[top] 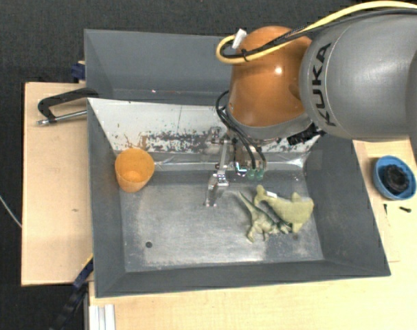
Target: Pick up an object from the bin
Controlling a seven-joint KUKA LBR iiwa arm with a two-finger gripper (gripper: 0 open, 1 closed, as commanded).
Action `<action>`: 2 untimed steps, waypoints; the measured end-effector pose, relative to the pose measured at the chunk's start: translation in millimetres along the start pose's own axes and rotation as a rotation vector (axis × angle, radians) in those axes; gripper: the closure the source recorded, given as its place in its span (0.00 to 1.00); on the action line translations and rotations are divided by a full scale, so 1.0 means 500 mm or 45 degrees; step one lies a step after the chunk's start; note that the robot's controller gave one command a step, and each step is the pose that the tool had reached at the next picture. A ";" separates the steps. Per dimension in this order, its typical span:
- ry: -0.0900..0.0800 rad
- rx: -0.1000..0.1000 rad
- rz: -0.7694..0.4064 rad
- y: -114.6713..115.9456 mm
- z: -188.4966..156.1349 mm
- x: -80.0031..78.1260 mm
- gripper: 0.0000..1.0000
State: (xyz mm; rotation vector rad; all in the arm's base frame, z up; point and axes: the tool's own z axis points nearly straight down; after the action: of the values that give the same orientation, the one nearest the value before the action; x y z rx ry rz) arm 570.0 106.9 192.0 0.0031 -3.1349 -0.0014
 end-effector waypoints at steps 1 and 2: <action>-0.015 0.003 -0.206 0.200 0.208 -0.056 0.00; -0.021 0.005 -0.278 0.041 0.115 -0.067 0.00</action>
Offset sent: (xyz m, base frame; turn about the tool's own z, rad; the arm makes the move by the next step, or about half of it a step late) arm 0.0264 0.1100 -0.1151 -0.1671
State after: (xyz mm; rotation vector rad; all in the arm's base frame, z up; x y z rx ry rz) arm 603.0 127.8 134.4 0.3465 -3.1320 0.0032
